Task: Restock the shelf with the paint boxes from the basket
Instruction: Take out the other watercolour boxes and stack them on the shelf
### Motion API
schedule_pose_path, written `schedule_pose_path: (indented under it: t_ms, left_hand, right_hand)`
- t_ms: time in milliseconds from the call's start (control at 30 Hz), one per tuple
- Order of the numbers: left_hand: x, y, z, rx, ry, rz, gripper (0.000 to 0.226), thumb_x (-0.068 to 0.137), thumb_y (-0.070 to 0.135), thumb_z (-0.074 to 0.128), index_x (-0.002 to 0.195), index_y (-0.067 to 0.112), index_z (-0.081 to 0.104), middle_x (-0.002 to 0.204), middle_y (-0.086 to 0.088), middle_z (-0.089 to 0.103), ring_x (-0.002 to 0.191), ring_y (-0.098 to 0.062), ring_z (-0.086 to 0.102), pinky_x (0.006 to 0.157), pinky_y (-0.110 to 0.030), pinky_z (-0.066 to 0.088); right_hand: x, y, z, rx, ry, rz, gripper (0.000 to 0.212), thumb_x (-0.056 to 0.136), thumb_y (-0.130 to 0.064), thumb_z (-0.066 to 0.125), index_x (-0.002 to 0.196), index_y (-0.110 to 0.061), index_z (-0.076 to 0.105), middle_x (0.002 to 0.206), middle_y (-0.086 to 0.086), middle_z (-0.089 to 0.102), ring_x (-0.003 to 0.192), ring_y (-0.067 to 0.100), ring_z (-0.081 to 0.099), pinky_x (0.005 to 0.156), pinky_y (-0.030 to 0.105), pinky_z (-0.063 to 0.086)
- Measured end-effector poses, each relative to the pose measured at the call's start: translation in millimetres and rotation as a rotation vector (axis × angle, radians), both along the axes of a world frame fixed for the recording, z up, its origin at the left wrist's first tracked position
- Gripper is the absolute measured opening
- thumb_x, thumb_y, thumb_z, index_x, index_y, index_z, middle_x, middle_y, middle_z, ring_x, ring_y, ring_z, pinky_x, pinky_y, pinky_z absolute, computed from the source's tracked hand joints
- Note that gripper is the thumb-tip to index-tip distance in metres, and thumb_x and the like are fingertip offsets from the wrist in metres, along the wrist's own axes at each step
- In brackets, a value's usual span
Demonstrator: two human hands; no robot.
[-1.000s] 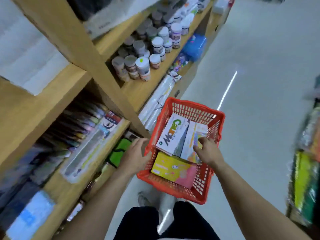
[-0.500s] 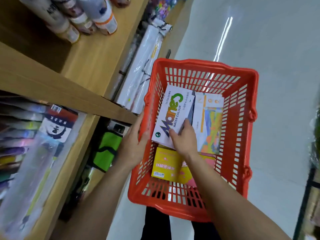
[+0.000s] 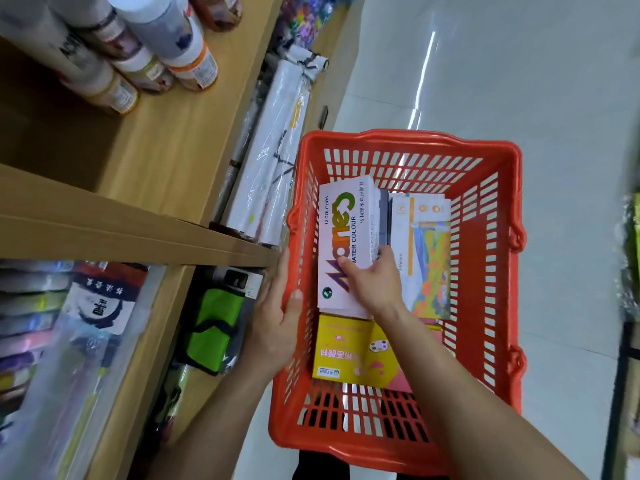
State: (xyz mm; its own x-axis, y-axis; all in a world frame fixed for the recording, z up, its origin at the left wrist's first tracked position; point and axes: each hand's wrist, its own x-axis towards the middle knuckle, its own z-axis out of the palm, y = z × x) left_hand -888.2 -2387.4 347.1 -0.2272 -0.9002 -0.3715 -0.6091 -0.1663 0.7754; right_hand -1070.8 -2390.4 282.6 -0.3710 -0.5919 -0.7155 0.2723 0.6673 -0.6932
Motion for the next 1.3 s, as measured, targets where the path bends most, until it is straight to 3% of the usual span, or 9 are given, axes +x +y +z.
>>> schedule_pose_path:
  t_ms: [133,233,367,500,600,900,1033,1167,1300]
  left_hand:
    - [-2.8,0.8,20.2,-0.176,-0.121,0.086,0.055,0.097,0.031,0.052,0.151,0.030,0.043,0.133,0.017,0.044,0.122,-0.005,0.049,0.104,-0.034,0.044]
    - [-23.5,4.1,35.6,-0.431,-0.149,0.073,0.040,0.091,0.032,0.055,0.131,0.022,0.058,0.124,0.013,0.052,0.115,-0.007,0.052,0.098,-0.025,0.042]
    - [-72.9,3.7,18.8,-0.200,-0.116,-0.001,0.045,0.092,0.030,0.060,0.136,0.020,0.056,0.134,0.000,0.060,0.124,-0.020,0.057,0.104,-0.031,0.043]
    - [-104.9,-3.7,-35.9,0.051,-0.290,-0.068,0.077,0.095,0.032,0.064,0.157,0.006,0.026,0.162,-0.012,0.031,0.148,-0.027,0.031,0.115,-0.028,0.024]
    - [-109.2,-5.3,-69.4,0.182,-0.422,0.007,0.098,0.093,0.040,0.067,0.160,0.001,0.008,0.168,-0.018,0.018,0.153,-0.032,0.020,0.124,-0.040,0.019]
    - [-96.6,-1.3,-97.4,0.378,-0.230,0.179,0.094,0.086,0.048,0.073,0.155,0.012,0.019,0.158,-0.013,0.039,0.140,-0.033,0.043,0.108,-0.038,0.036]
    - [-100.5,4.2,-91.2,0.313,-0.174,0.251,0.079,0.088,0.033,0.074,0.148,0.011,0.027,0.145,-0.014,0.049,0.125,-0.032,0.052,0.103,-0.040,0.044]
    - [-106.4,14.8,-78.3,0.124,-0.161,0.277,0.065,0.083,0.022,0.077,0.134,0.011,0.039,0.130,-0.007,0.048,0.109,-0.022,0.049,0.081,-0.019,0.036]
    - [-110.1,-0.3,-69.5,0.255,-0.065,0.272,0.074,0.090,0.032,0.070,0.152,0.016,0.033,0.144,-0.001,0.048,0.133,-0.027,0.048,0.104,-0.033,0.040]
  right_hand:
    - [-35.5,35.6,24.1,-0.087,0.001,-0.113,0.034,0.091,-0.006,0.076,0.111,-0.020,0.052,0.107,0.004,0.081,0.091,0.023,0.082,0.071,0.044,0.066]
    - [-60.2,69.9,36.6,-0.109,-0.003,-0.203,0.035,0.091,-0.004,0.076,0.114,-0.019,0.054,0.103,0.002,0.082,0.089,0.020,0.082,0.065,0.036,0.065]
    - [-63.9,101.9,26.2,-0.045,0.065,-0.261,0.039,0.087,-0.004,0.080,0.116,-0.015,0.057,0.110,0.005,0.078,0.084,0.012,0.081,0.061,0.025,0.063]
    - [-56.2,121.3,7.1,0.012,0.051,-0.302,0.043,0.081,-0.014,0.084,0.116,-0.022,0.060,0.109,0.003,0.080,0.098,0.029,0.080,0.081,0.047,0.066]
    - [-58.1,130.0,-2.8,0.001,-0.056,-0.355,0.044,0.076,-0.016,0.083,0.114,-0.027,0.062,0.111,0.006,0.080,0.095,0.034,0.080,0.075,0.050,0.065]
    - [-69.1,135.3,-13.2,0.026,0.039,-0.192,0.038,0.089,-0.017,0.079,0.122,-0.027,0.063,0.116,-0.002,0.079,0.103,0.015,0.078,0.088,0.044,0.063]
    - [-69.7,134.2,-10.0,0.052,0.124,-0.138,0.033,0.090,-0.019,0.078,0.118,-0.031,0.063,0.107,-0.017,0.079,0.097,-0.002,0.075,0.097,0.041,0.058]
    - [-69.0,132.7,-6.4,0.080,0.171,-0.115,0.035,0.090,-0.022,0.078,0.119,-0.031,0.061,0.110,-0.015,0.077,0.096,-0.005,0.073,0.097,0.036,0.057]
    - [-68.1,129.8,-5.4,0.095,0.164,-0.131,0.039,0.090,-0.019,0.078,0.126,-0.021,0.062,0.116,-0.006,0.077,0.107,0.013,0.074,0.102,0.048,0.056]
